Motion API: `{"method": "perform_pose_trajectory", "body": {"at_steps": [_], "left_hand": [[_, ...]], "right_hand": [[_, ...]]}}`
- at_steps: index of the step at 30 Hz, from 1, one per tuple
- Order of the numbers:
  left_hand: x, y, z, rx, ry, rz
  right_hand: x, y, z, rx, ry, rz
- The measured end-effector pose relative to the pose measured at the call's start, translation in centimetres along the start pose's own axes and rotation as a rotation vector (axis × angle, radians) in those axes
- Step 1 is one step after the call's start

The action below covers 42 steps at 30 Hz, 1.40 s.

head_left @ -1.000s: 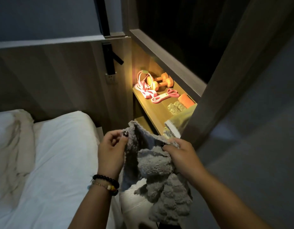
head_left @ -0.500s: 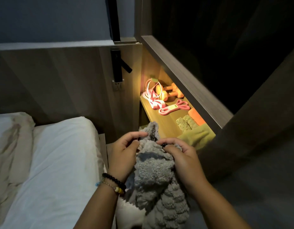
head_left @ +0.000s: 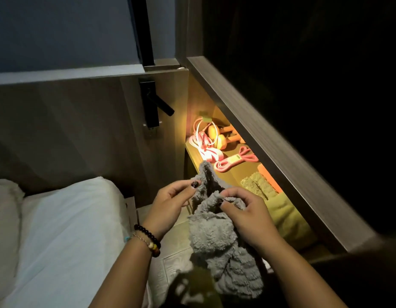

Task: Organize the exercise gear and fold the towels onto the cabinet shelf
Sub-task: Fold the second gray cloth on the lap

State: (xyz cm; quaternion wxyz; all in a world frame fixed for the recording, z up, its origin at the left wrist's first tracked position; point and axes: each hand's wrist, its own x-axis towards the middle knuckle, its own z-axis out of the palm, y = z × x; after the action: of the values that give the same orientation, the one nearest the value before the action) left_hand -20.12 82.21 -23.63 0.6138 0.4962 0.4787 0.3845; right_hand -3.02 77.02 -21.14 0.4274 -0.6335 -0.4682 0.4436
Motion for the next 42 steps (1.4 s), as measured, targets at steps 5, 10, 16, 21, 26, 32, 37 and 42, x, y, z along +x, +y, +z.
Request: {"method": "perform_pose_trajectory", "body": {"at_steps": [5, 10, 16, 21, 26, 32, 37, 42], "left_hand": [[4.9, 0.0, -2.8, 0.236, -0.119, 0.009], [9.6, 2.4, -6.0, 0.285, -0.346, 0.057], [14.5, 5.2, -7.2, 0.497, -0.577, 0.089], [16.5, 5.5, -6.1, 0.604, -0.686, 0.14], [17.0, 5.5, -4.5, 0.65, -0.582, 0.211], [17.9, 5.9, -3.1, 0.46, -0.465, 0.252], [20.3, 5.0, -2.6, 0.455, -0.484, 0.273], [26.1, 4.4, -2.8, 0.53, -0.563, 0.282]], "right_hand": [[3.5, -1.2, 1.2, -0.123, -0.029, -0.015], [7.1, -2.9, 2.3, -0.315, -0.08, 0.024], [9.9, -4.2, 3.1, -0.39, -0.065, -0.021], [10.9, -4.1, 2.6, -0.395, -0.008, -0.009], [11.8, -3.2, 1.1, -0.646, -0.068, -0.004], [11.9, -1.4, -0.6, -0.801, -0.113, 0.041], [12.2, -0.3, -2.0, -0.749, -0.051, 0.129], [13.8, -1.2, -1.8, -0.547, 0.078, 0.321]]}}
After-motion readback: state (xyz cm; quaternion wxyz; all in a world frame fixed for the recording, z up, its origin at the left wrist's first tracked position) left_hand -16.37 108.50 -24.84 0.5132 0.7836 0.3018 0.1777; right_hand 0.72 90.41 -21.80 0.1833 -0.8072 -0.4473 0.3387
